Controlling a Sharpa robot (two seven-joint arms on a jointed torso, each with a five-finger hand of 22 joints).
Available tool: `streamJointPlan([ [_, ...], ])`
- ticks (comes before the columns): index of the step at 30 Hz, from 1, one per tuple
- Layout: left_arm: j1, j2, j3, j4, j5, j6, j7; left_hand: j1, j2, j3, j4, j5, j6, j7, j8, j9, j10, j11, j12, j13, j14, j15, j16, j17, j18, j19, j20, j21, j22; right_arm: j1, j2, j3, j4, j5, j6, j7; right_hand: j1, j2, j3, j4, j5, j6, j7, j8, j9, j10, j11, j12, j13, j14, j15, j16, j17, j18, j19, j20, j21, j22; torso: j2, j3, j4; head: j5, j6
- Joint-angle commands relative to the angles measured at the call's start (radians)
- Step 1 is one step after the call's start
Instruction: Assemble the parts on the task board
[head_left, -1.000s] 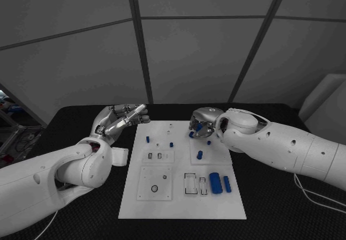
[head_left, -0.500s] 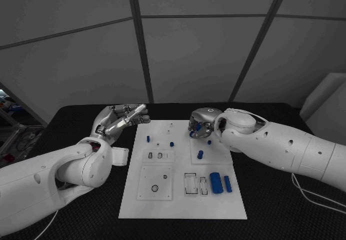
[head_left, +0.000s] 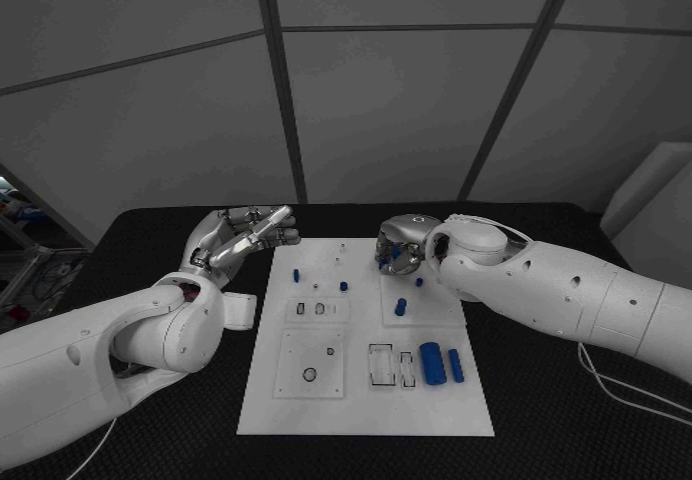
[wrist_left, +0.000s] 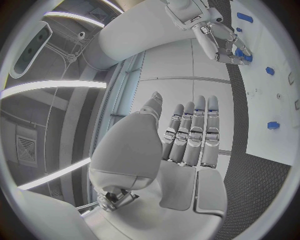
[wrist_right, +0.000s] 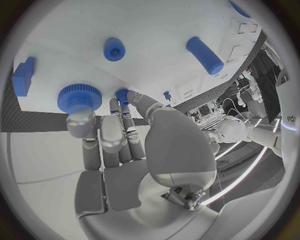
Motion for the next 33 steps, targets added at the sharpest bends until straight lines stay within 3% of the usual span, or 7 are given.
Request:
streamJointPlan([
  [1,0.002,-0.001,0.001,0.002,-0.008,0.013,0.002,-0.004,0.002,-0.001,-0.003,-0.006,-0.001,0.006,-0.006,-0.001,0.001,0.005,-0.006,-0.001,-0.007,0.001,-0.006,-0.001,-0.01,0.005,-0.001,0.0,-0.001,0.001,0.0,-0.001,0.0,-0.006,0.012,0.004,0.015,0.003,0.014,0.0,-0.006,0.012,0.002,0.007,0.002,0.012,0.002,0.005,-0.001,0.025,0.0,0.008,0.004,-0.007,0.009,-0.001,0.008,0.008,0.001,0.0002,0.0002,0.0,-0.002],
  [7,0.002,-0.002,0.001,0.003,-0.008,0.014,0.001,-0.005,0.003,-0.001,-0.004,-0.006,-0.002,0.007,-0.008,-0.001,0.0,0.006,-0.008,-0.001,-0.006,0.002,-0.007,-0.002,-0.01,0.006,0.0,0.0,-0.001,0.0,-0.005,-0.001,0.007,-0.005,-0.062,0.021,0.03,0.005,0.036,-0.007,-0.006,0.026,0.003,0.011,0.003,0.03,-0.001,0.007,0.001,0.023,-0.002,0.018,0.01,-0.008,0.007,-0.004,0.02,0.021,0.002,0.0002,0.0018,-0.001,-0.006],
  [13,0.002,-0.003,0.001,0.002,-0.008,0.014,0.0,-0.004,0.003,-0.001,-0.004,-0.006,-0.002,0.007,-0.009,-0.001,-0.001,0.006,-0.009,-0.001,-0.005,0.002,-0.008,-0.002,-0.01,0.006,0.0,0.0,-0.001,0.0,-0.013,-0.001,0.025,-0.003,-0.193,0.032,0.058,0.012,0.063,-0.023,-0.007,0.047,0.002,0.02,0.007,0.052,-0.006,0.013,0.005,0.022,-0.006,0.028,0.016,-0.01,0.01,-0.007,0.036,0.04,0.002,-0.0007,0.0028,-0.004,-0.005],
  [19,0.002,-0.004,0.001,0.002,-0.008,0.015,0.001,-0.004,0.004,-0.001,-0.005,-0.006,-0.002,0.007,-0.01,-0.001,-0.001,0.006,-0.009,-0.001,-0.005,0.002,-0.008,-0.002,-0.01,0.006,0.0,0.0,-0.002,0.0,-0.012,-0.001,0.032,0.008,-0.281,0.034,0.074,0.011,0.082,-0.035,-0.008,0.055,0.002,0.022,0.009,0.061,-0.007,0.013,0.006,0.021,-0.007,0.035,0.022,-0.013,0.012,-0.008,0.047,0.055,0.003,-0.0017,0.0041,-0.006,-0.003],
  [22,0.002,-0.005,0.001,0.002,-0.008,0.015,0.001,-0.004,0.004,-0.001,-0.005,-0.006,-0.002,0.007,-0.01,-0.001,-0.001,0.006,-0.01,-0.001,-0.005,0.002,-0.008,-0.002,-0.01,0.006,0.0,0.0,-0.002,0.0,-0.002,0.0,0.025,0.011,-0.302,0.033,0.074,0.009,0.083,-0.036,-0.008,0.055,0.003,0.022,0.009,0.06,-0.006,0.012,0.006,0.021,-0.007,0.035,0.023,-0.013,0.012,-0.008,0.048,0.056,0.004,-0.0011,0.0046,-0.005,-0.002],
  [27,0.003,-0.004,0.001,0.002,-0.008,0.017,0.0,-0.004,0.005,0.0,-0.006,-0.006,-0.002,0.007,-0.011,-0.001,-0.001,0.006,-0.01,-0.001,-0.004,0.002,-0.009,-0.002,-0.01,0.006,0.0,0.0,-0.002,0.0,0.029,-0.001,-0.001,0.017,-0.314,0.034,0.071,0.007,0.084,-0.036,-0.008,0.055,0.004,0.021,0.009,0.061,-0.005,0.011,0.006,0.021,-0.007,0.037,0.024,-0.013,0.012,-0.008,0.05,0.058,0.004,-0.0036,0.0066,-0.003,0.0],
  [33,0.003,-0.001,0.001,0.0,-0.008,0.018,0.0,-0.003,0.005,0.0,-0.006,-0.006,-0.003,0.007,-0.011,-0.001,-0.001,0.006,-0.011,-0.001,-0.004,0.002,-0.009,-0.002,-0.01,0.006,0.0,0.0,-0.002,0.0,0.072,-0.001,-0.04,0.019,-0.318,0.037,0.07,0.005,0.084,-0.036,-0.008,0.056,0.004,0.021,0.009,0.061,-0.005,0.01,0.006,0.021,-0.007,0.038,0.025,-0.014,0.012,-0.007,0.052,0.06,0.005,-0.0026,0.0096,0.001,0.002],
])
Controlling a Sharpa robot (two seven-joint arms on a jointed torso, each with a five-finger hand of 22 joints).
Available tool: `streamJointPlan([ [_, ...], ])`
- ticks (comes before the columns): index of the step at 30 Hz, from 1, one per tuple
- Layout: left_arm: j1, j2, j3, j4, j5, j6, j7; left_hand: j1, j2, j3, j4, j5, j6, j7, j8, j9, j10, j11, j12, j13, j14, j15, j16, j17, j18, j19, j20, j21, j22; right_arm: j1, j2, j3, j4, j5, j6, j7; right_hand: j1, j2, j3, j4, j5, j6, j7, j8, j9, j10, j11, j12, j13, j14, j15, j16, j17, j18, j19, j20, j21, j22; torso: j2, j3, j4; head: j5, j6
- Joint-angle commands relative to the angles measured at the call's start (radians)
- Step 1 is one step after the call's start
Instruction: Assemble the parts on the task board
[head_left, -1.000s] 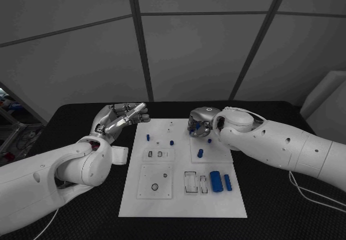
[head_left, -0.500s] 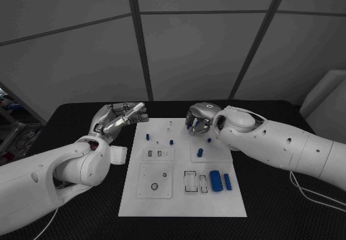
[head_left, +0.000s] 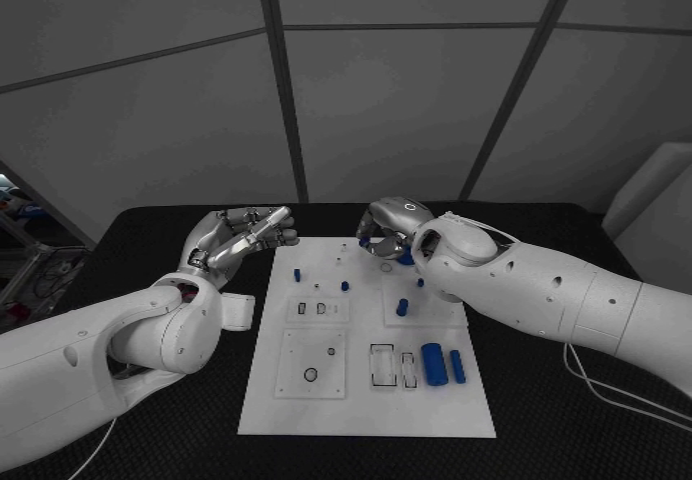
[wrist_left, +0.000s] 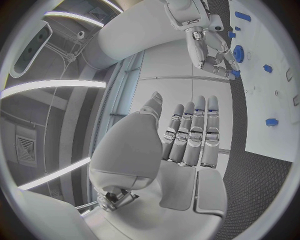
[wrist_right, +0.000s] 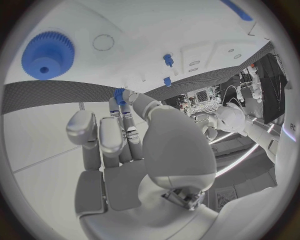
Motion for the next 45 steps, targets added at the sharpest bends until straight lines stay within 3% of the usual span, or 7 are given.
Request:
streamJointPlan([
  [1,0.002,0.002,0.001,0.0,-0.008,0.015,0.003,-0.004,0.005,0.0,-0.006,-0.006,-0.002,0.007,-0.006,-0.001,-0.001,0.006,-0.006,-0.001,-0.004,0.002,-0.005,-0.001,-0.009,0.006,0.0,0.0,-0.001,0.002,0.023,0.0,-0.022,0.007,-0.04,0.012,0.004,-0.004,0.009,-0.001,0.005,0.007,0.002,0.004,0.0,0.018,-0.008,0.0,0.0,0.02,-0.007,0.004,0.001,-0.014,0.005,0.0,0.004,0.002,0.0,-0.0001,0.0017,0.007,0.003],
  [5,0.004,0.003,0.001,-0.002,-0.008,0.016,0.002,-0.004,0.005,0.0,-0.006,-0.006,-0.003,0.007,-0.006,-0.001,-0.001,0.006,-0.006,-0.001,-0.004,0.002,-0.005,-0.001,-0.009,0.007,0.0,0.0,-0.001,0.002,0.053,0.0,-0.052,0.007,-0.034,0.018,0.003,-0.006,0.009,-0.002,0.005,0.007,0.003,0.004,0.0,0.018,-0.008,-0.001,0.0,0.021,-0.007,0.005,0.001,-0.014,0.004,0.0,0.005,0.002,0.002,-0.0019,0.0053,0.013,0.015],
  [7,0.004,0.004,0.001,-0.002,-0.008,0.016,0.002,-0.004,0.006,0.0,-0.006,-0.006,-0.003,0.007,-0.007,-0.001,-0.001,0.006,-0.007,-0.001,-0.004,0.002,-0.005,-0.001,-0.009,0.007,0.0,0.0,-0.001,0.002,0.062,0.0,-0.06,0.007,-0.032,0.02,0.003,-0.006,0.009,-0.002,0.006,0.007,0.003,0.004,0.0,0.018,-0.008,-0.001,0.0,0.02,-0.007,0.005,0.001,-0.014,0.004,0.0,0.005,0.002,0.003,-0.001,0.0038,0.015,0.018],
  [14,0.007,0.005,0.001,-0.003,-0.008,0.016,0.002,-0.004,0.006,0.0,-0.006,-0.006,-0.003,0.007,-0.007,-0.001,-0.001,0.006,-0.007,-0.001,-0.004,0.002,-0.005,-0.001,-0.009,0.007,0.0,0.0,-0.001,0.002,0.087,0.0,-0.087,0.007,-0.03,0.022,0.002,-0.007,0.01,-0.002,0.006,0.006,0.003,0.003,0.0,0.017,-0.008,-0.002,0.0,0.02,-0.007,0.005,0.002,-0.014,0.004,0.0,0.005,0.002,0.003,0.0008,0.0016,0.022,0.018],
  [28,0.01,0.007,0.002,-0.001,-0.008,0.017,0.002,-0.004,0.006,-0.001,-0.007,-0.006,-0.003,0.007,-0.008,-0.001,-0.002,0.006,-0.008,-0.001,-0.004,0.002,-0.006,-0.001,-0.009,0.007,0.0,0.0,-0.001,0.002,0.121,-0.001,-0.14,0.007,0.003,0.024,-0.003,-0.01,0.011,0.001,0.005,0.004,0.004,0.001,0.0,0.015,-0.007,-0.005,-0.001,0.021,-0.006,0.009,0.005,-0.014,0.003,0.002,0.008,0.004,0.005,0.0011,0.0042,0.022,0.009],
  [34,0.012,0.007,0.002,0.001,-0.008,0.016,0.003,-0.004,0.006,-0.001,-0.007,-0.006,-0.003,0.007,-0.008,-0.001,-0.002,0.006,-0.008,-0.001,-0.004,0.002,-0.006,-0.001,-0.009,0.007,0.0,0.0,-0.001,0.002,0.133,-0.009,-0.158,0.007,0.007,0.028,-0.006,-0.01,0.011,0.002,0.003,0.004,0.004,0.0,0.0,0.014,-0.006,-0.007,-0.001,0.02,-0.005,0.009,0.005,-0.014,0.002,0.002,0.008,0.004,0.007,0.001,0.0051,0.022,0.004],
  [45,0.015,0.006,0.002,0.003,-0.008,0.016,0.003,-0.004,0.006,-0.001,-0.007,-0.006,-0.003,0.007,-0.008,-0.001,-0.002,0.006,-0.008,-0.001,-0.004,0.002,-0.006,-0.001,-0.009,0.007,0.0,0.0,-0.001,0.002,0.147,-0.011,-0.178,0.009,0.01,0.033,-0.009,-0.013,0.012,0.003,0.0,0.001,0.004,-0.002,-0.001,0.011,-0.005,-0.01,-0.002,0.02,-0.005,0.011,0.005,-0.014,0.0,0.003,0.01,0.005,0.008,0.001,0.0049,0.022,0.0],
])
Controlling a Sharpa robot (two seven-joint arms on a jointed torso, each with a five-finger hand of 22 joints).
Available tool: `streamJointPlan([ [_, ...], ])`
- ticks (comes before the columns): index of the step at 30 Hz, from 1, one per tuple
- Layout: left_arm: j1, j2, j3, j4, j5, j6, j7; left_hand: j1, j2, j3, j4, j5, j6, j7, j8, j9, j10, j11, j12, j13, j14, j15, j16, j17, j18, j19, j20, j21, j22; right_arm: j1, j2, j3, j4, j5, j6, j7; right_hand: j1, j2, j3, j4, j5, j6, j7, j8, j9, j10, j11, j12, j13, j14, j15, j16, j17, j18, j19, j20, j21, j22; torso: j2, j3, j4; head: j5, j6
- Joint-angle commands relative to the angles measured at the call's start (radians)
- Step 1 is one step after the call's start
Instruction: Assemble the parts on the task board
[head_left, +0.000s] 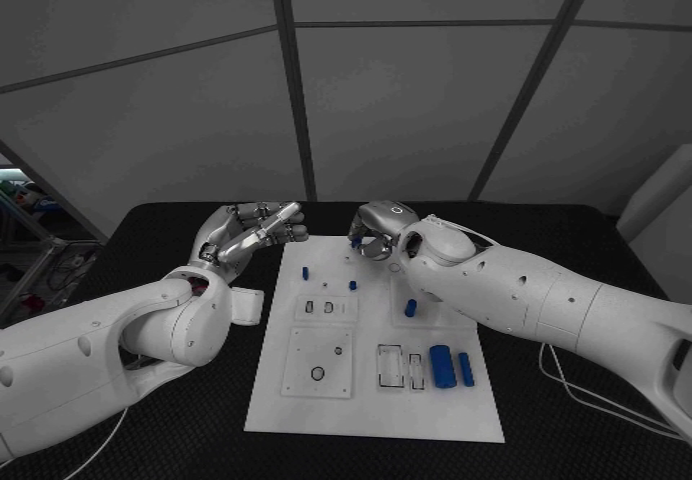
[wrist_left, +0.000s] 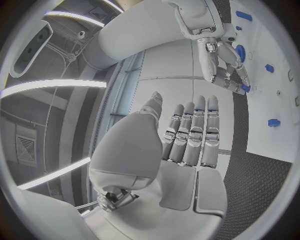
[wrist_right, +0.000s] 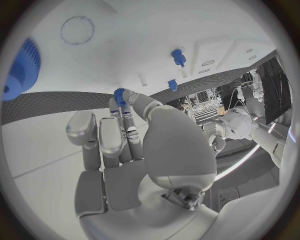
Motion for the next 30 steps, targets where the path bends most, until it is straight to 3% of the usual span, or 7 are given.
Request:
streamJointPlan([
  [1,0.003,0.0,0.001,0.004,-0.007,0.011,0.005,-0.004,0.006,-0.001,-0.007,-0.006,-0.003,0.007,-0.005,-0.001,-0.002,0.006,-0.004,-0.001,-0.004,0.002,-0.006,-0.001,-0.01,0.007,0.0,0.0,-0.002,0.002,0.005,0.0,-0.004,0.002,0.01,0.011,-0.006,-0.009,0.004,0.001,-0.002,0.0,0.004,-0.003,-0.001,0.01,-0.005,-0.001,0.0,0.02,-0.004,0.006,0.001,-0.014,0.0,0.003,0.005,0.0,0.001,0.0004,-0.0003,0.001,-0.002],
  [14,0.006,0.001,0.001,0.005,-0.007,0.017,0.0,-0.003,0.01,0.001,-0.009,-0.006,-0.003,0.007,-0.008,-0.001,-0.004,0.007,-0.008,-0.001,-0.003,0.002,-0.009,-0.002,-0.01,0.007,0.0,-0.001,-0.003,0.002,0.027,-0.001,-0.038,0.003,0.018,0.012,-0.013,-0.015,0.009,0.003,-0.006,-0.017,0.006,-0.013,-0.004,-0.009,0.0,-0.012,-0.004,0.017,0.0,0.007,-0.003,-0.011,-0.011,0.007,0.003,-0.009,0.002,0.0003,0.0021,0.0,-0.005],
  [20,0.007,0.0,0.001,0.006,-0.007,0.018,-0.003,-0.002,0.011,0.001,-0.01,-0.006,-0.004,0.008,-0.009,-0.001,-0.004,0.007,-0.009,-0.001,-0.003,0.002,-0.01,-0.002,-0.01,0.008,0.0,-0.001,-0.003,0.002,0.034,-0.001,-0.048,0.002,0.034,0.012,-0.022,-0.024,0.01,0.007,-0.013,-0.028,0.01,-0.019,-0.006,-0.029,0.005,-0.015,-0.007,0.015,0.005,0.008,-0.006,-0.011,-0.017,0.011,0.003,-0.012,0.002,0.001,0.0,0.002,-0.006],
  [30,0.008,0.0,0.001,0.006,-0.007,0.02,-0.005,-0.003,0.012,0.001,-0.011,-0.006,-0.005,0.008,-0.011,-0.001,-0.005,0.008,-0.011,-0.002,-0.002,0.003,-0.012,-0.002,-0.01,0.008,0.0,-0.001,-0.003,0.002,0.035,-0.001,-0.053,0.002,0.052,0.008,-0.043,-0.06,-0.019,0.016,-0.033,-0.125,0.031,-0.024,-0.013,-0.158,0.032,-0.013,-0.011,0.004,0.03,-0.007,-0.041,0.003,-0.067,0.031,-0.033,-0.082,0.002,0.002,0.0001,0.001,-0.007],
])
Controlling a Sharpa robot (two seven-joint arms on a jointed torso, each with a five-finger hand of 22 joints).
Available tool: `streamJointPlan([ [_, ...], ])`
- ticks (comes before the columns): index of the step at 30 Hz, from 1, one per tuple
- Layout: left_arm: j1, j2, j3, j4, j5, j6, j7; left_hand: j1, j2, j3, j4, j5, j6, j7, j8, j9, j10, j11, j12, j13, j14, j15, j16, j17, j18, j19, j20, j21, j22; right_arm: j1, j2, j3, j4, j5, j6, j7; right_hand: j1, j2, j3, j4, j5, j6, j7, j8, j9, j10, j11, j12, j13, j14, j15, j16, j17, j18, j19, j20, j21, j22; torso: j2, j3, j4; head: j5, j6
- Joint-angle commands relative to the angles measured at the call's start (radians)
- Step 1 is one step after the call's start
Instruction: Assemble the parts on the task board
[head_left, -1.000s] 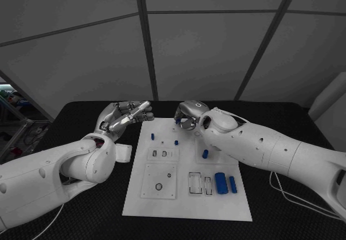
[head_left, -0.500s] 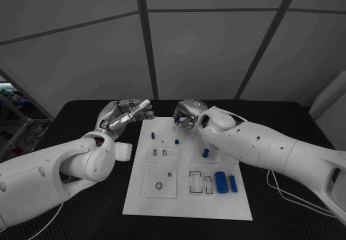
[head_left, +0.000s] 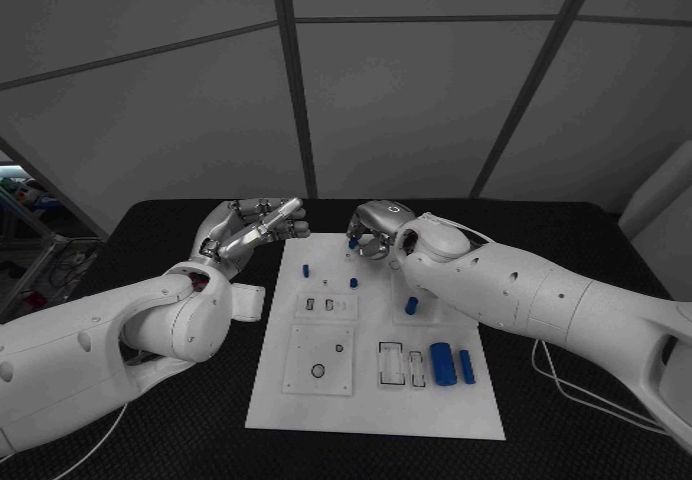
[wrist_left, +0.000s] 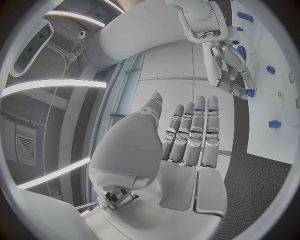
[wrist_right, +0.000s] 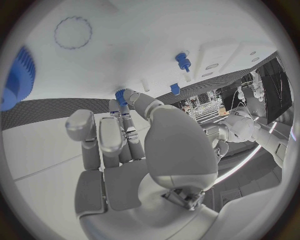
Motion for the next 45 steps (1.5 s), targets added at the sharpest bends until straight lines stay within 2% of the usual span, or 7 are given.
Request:
streamJointPlan([
  [1,0.002,0.0,0.001,0.002,-0.007,0.015,0.001,0.001,0.008,0.001,-0.005,-0.006,-0.001,0.005,-0.006,-0.001,-0.002,0.004,-0.005,-0.002,-0.002,0.003,-0.003,-0.001,-0.01,0.008,0.0,-0.001,-0.001,0.002,-0.002,0.0,0.004,0.0,0.016,0.002,0.002,-0.011,-0.023,0.0,-0.006,-0.032,0.003,-0.003,0.0,-0.043,0.006,0.001,-0.001,-0.002,0.011,-0.016,-0.021,0.005,-0.019,0.004,-0.015,-0.027,0.0,0.0006,-0.0004,-0.001,0.0],
  [8,0.002,-0.004,0.001,0.002,-0.007,0.016,0.0,0.001,0.009,0.001,-0.006,-0.006,-0.002,0.005,-0.008,-0.002,-0.003,0.005,-0.007,-0.002,-0.002,0.003,-0.004,-0.002,-0.01,0.008,0.0,-0.002,-0.002,0.002,-0.033,0.0,0.048,0.005,-0.03,0.003,0.018,-0.008,-0.079,0.002,-0.005,-0.058,0.0,0.0,0.003,-0.109,0.012,0.011,0.0,-0.021,0.015,-0.059,-0.089,0.017,-0.058,0.01,-0.055,-0.094,0.0,0.0022,-0.0013,-0.002,0.001],
  [16,0.002,-0.014,0.001,0.002,-0.007,0.019,-0.001,0.001,0.009,0.001,-0.007,-0.006,-0.002,0.005,-0.009,-0.002,-0.004,0.005,-0.008,-0.002,-0.002,0.003,-0.005,-0.002,-0.01,0.008,0.001,-0.002,-0.002,0.002,-0.178,0.002,0.202,0.084,-0.089,-0.004,0.016,0.0,-0.114,0.017,0.003,-0.037,0.001,0.006,0.007,-0.077,0.005,0.046,0.003,-0.02,0.008,-0.065,-0.101,0.018,-0.055,0.008,-0.062,-0.103,-0.001,0.0036,-0.0081,-0.003,0.008],
  [24,0.002,-0.02,0.001,-0.005,-0.007,0.025,-0.003,0.001,0.009,0.001,-0.007,-0.006,-0.002,0.005,-0.009,-0.002,-0.004,0.005,-0.008,-0.002,-0.002,0.003,-0.006,-0.002,-0.01,0.008,0.001,-0.002,-0.002,0.015,-0.341,0.018,0.317,0.272,-0.032,-0.041,-0.034,-0.016,-0.154,0.063,0.057,-0.001,-0.021,0.017,0.012,0.223,-0.052,0.202,0.072,0.008,-0.033,-0.007,-0.014,-0.001,0.019,-0.021,-0.006,0.0,-0.004,0.0089,-0.0204,-0.011,0.013],
  [31,0.002,-0.017,0.001,-0.011,-0.007,0.029,-0.006,0.001,0.009,0.001,-0.007,-0.006,-0.002,0.005,-0.009,-0.001,-0.004,0.005,-0.009,-0.001,-0.001,0.003,-0.006,-0.002,-0.01,0.008,0.001,-0.002,-0.002,0.021,-0.416,0.022,0.342,0.331,0.044,-0.092,-0.054,-0.05,-0.277,0.117,0.113,-0.027,-0.042,0.036,0.014,0.247,-0.073,0.389,0.257,0.044,-0.054,0.12,0.184,-0.031,0.108,-0.049,0.076,0.153,-0.003,0.0096,-0.0216,-0.02,0.016],
  [32,0.002,-0.016,0.001,-0.011,-0.007,0.03,-0.006,0.001,0.009,0.001,-0.007,-0.006,-0.002,0.005,-0.009,-0.001,-0.004,0.005,-0.009,-0.001,-0.001,0.003,-0.006,-0.002,-0.01,0.008,0.001,-0.002,-0.002,0.021,-0.42,0.022,0.342,0.335,0.051,-0.097,-0.019,-0.015,-0.334,0.15,0.145,-0.041,-0.033,0.06,0.02,0.168,-0.068,0.514,0.396,0.042,-0.062,0.144,0.217,-0.034,0.113,-0.045,0.088,0.173,-0.003,0.0092,-0.0207,-0.023,0.016],
  [45,0.002,-0.009,0.001,-0.02,-0.007,0.033,-0.008,0.001,0.009,0.0,-0.008,-0.006,-0.002,0.004,-0.01,-0.001,-0.003,0.005,-0.009,-0.001,-0.001,0.003,-0.006,-0.002,-0.01,0.008,0.001,-0.002,-0.003,0.022,-0.373,0.022,0.29,0.317,0.125,-0.115,0.081,-0.013,-0.461,0.282,0.143,-0.158,-0.014,0.133,0.02,0.211,-0.043,1.065,0.996,0.072,-0.025,0.255,0.422,-0.061,0.172,-0.021,0.164,0.321,-0.001,0.007,-0.0143,-0.025,0.008],
])
